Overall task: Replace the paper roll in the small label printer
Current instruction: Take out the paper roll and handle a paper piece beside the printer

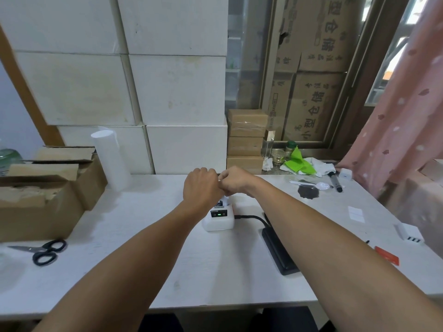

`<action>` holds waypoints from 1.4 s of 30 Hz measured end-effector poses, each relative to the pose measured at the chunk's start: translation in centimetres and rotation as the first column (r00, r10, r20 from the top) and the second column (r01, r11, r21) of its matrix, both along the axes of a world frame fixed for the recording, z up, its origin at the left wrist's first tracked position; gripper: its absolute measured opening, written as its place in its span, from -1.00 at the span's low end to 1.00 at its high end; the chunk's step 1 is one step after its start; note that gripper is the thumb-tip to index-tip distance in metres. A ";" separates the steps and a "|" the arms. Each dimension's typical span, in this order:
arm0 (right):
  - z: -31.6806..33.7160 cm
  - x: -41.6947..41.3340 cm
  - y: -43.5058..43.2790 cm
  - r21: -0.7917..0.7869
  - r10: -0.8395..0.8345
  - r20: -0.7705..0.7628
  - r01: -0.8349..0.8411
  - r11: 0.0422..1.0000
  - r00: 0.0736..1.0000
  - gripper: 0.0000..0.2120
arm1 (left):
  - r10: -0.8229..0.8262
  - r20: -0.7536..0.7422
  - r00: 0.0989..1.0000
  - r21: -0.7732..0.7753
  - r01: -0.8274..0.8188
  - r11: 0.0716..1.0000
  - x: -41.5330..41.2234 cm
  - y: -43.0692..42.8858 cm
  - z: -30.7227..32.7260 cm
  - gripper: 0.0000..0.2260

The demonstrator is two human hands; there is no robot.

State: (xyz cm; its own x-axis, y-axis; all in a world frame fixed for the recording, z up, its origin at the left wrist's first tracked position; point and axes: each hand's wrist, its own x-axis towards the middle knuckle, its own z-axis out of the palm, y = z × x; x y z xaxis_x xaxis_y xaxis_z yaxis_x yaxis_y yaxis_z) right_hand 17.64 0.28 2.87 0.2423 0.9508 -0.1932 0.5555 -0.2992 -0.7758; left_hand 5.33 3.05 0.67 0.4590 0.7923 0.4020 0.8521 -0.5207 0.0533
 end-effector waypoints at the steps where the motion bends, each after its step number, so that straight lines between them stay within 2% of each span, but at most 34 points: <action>1: -0.1 0.1 -0.1 -0.018 0.015 -0.023 -0.015 1.000 1.000 -0.88 | -0.002 -0.012 1.000 -0.009 0.002 1.000 0.0 0.0 -0.1 -0.75; 6: -0.3 0.6 -0.8 -0.052 0.036 -0.126 -0.043 0.998 0.991 -0.82 | -0.052 -0.074 0.996 0.004 0.052 0.999 0.1 -0.7 0.0 -0.79; 9: -0.3 0.7 -0.8 -0.108 0.060 -0.099 -0.071 0.992 0.993 -0.76 | -0.087 -0.104 0.991 0.048 0.092 0.995 0.2 -1.1 0.1 -0.81; 12: -0.1 0.7 -0.8 -0.142 0.079 -0.066 -0.088 0.986 0.995 -0.64 | -0.142 -0.036 0.989 0.064 0.144 0.987 0.5 -1.5 -0.1 -0.75; 15: 0.1 0.9 -0.6 -0.110 0.094 -0.007 -0.095 0.989 0.996 -0.72 | -0.153 0.023 0.988 0.103 0.150 0.983 0.5 -1.4 -0.6 -0.61; 18: 0.1 1.1 -0.5 -0.073 0.078 0.056 -0.074 0.995 0.995 -0.90 | -0.123 0.059 0.991 0.099 0.117 0.988 0.3 -0.8 -1.2 -0.52; 19: -0.1 1.2 -0.4 -0.067 0.069 0.068 -0.065 0.996 0.995 -0.92 | -0.124 0.071 0.990 0.096 0.117 0.989 0.2 -0.7 -1.3 -0.48; 21: -0.3 1.7 -0.4 -0.055 0.052 0.090 -0.047 0.997 0.995 -0.82 | -0.127 0.089 0.988 0.092 0.119 0.989 -0.5 -0.7 -1.3 -0.41; 23: -0.7 2.3 -0.5 -0.041 0.021 0.058 -0.019 0.999 0.998 -0.73 | -0.191 0.105 0.976 0.010 0.191 0.982 -1.9 -0.2 -1.9 -0.40; 26: -1.3 3.5 -0.9 -0.016 -0.015 -0.037 0.015 1.000 0.999 -0.65 | -0.234 0.164 0.958 -0.284 0.273 0.919 -4.2 1.0 -2.9 -0.61; 29: -2.3 3.9 -1.2 -0.031 0.003 -0.101 -0.006 0.999 0.995 -0.60 | -0.003 0.315 0.949 -0.489 0.165 0.857 -5.3 2.2 -4.6 -0.88; 30: -2.6 3.9 -1.2 -0.036 0.018 -0.116 -0.022 0.999 0.993 -0.59 | 0.077 0.346 0.935 -0.547 0.134 0.826 -5.4 2.5 -5.0 -0.91; 35: -3.5 3.2 -0.2 -0.045 0.081 -0.085 -0.085 0.995 0.993 -0.58 | 0.306 0.470 0.828 -0.726 0.166 0.667 -3.9 2.7 -5.0 -0.62; 39: -3.2 3.4 0.2 -0.068 0.132 -0.050 -0.135 0.988 0.990 -0.59 | 0.363 0.478 0.800 -0.736 0.139 0.663 -2.9 2.8 -4.3 -0.70; 42: -3.2 4.4 0.3 -0.079 0.123 -0.091 -0.130 0.988 0.988 -0.55 | 0.389 0.463 0.796 -0.772 0.148 0.618 -2.9 3.0 -4.1 -0.66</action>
